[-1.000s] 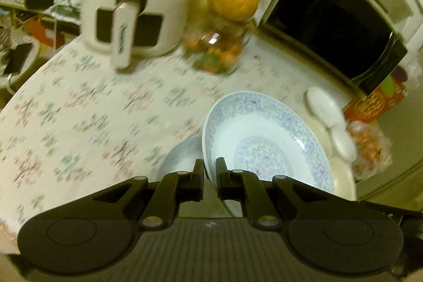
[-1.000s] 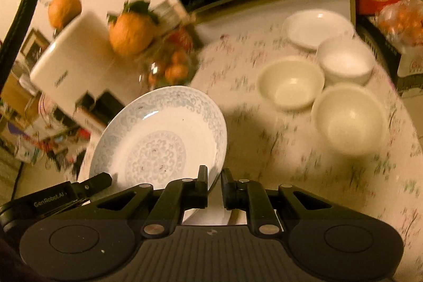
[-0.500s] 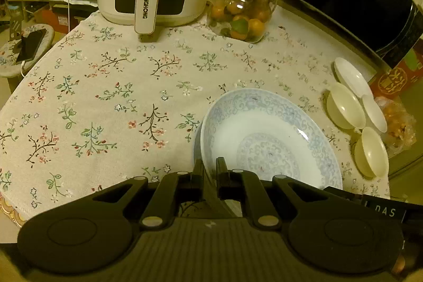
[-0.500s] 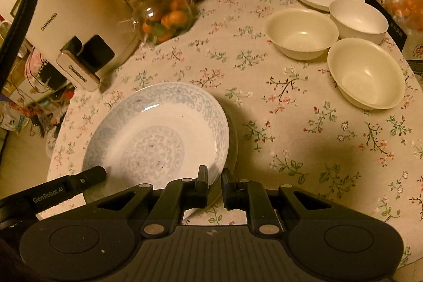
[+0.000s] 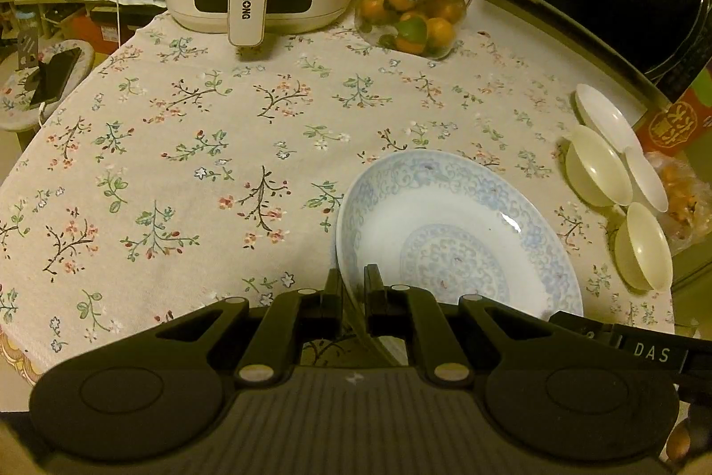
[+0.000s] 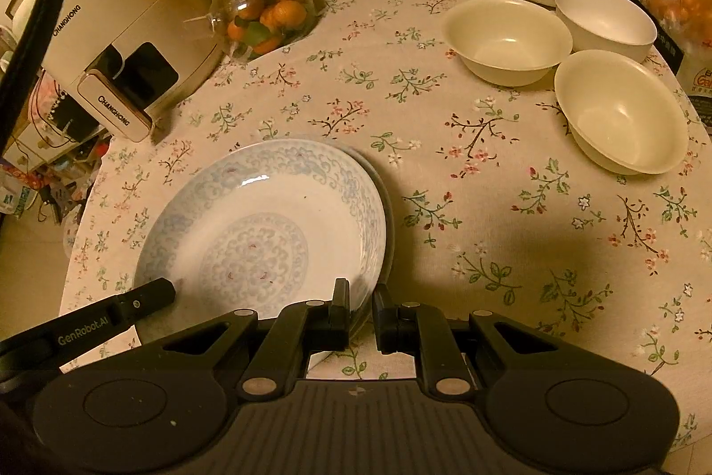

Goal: Organize plates and bowls

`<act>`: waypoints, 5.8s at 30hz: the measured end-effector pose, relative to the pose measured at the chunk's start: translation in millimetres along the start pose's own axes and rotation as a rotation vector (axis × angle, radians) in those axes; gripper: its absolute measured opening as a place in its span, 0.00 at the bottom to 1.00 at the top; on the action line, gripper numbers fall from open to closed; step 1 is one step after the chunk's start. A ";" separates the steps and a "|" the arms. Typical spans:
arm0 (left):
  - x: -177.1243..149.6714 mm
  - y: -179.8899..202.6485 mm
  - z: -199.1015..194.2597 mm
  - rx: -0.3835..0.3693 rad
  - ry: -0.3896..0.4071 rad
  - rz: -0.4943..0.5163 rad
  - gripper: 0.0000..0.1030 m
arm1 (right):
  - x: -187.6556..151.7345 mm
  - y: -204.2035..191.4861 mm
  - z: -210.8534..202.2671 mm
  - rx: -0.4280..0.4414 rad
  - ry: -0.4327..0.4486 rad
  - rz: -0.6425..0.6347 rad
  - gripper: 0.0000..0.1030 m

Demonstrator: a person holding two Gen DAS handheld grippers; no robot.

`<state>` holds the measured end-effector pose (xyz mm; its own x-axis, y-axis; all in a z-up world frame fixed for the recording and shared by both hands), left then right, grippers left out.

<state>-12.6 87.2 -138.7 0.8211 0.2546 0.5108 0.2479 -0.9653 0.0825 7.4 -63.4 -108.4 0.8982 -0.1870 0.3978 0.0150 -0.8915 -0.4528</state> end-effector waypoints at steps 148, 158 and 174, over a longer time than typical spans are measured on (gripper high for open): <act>121.3 220.2 50.4 -0.150 0.106 0.089 0.65 | 167.9 258.3 -115.1 -0.059 0.400 0.482 0.58; 151.8 290.4 95.5 -0.200 0.089 0.095 0.60 | 215.1 296.2 -61.8 0.037 0.381 0.499 0.46; 158.5 337.3 161.9 -0.248 0.013 0.084 0.34 | 257.2 318.2 11.2 0.054 0.354 0.488 0.21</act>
<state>284.4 -188.5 -168.4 0.8264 0.1734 0.5358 0.0441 -0.9684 0.2453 248.2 -390.6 -159.1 0.6067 -0.7032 0.3707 -0.3315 -0.6476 -0.6861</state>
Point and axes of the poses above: each gripper's, at about its wrist camera, not at the fingertips, and z roughly the way its jaws point, y to its right, x to its top, the point moved 9 cm from there along z, roughly the way its jaws point, and after that the axes turned 10 degrees about x, right-handed, at the moved point
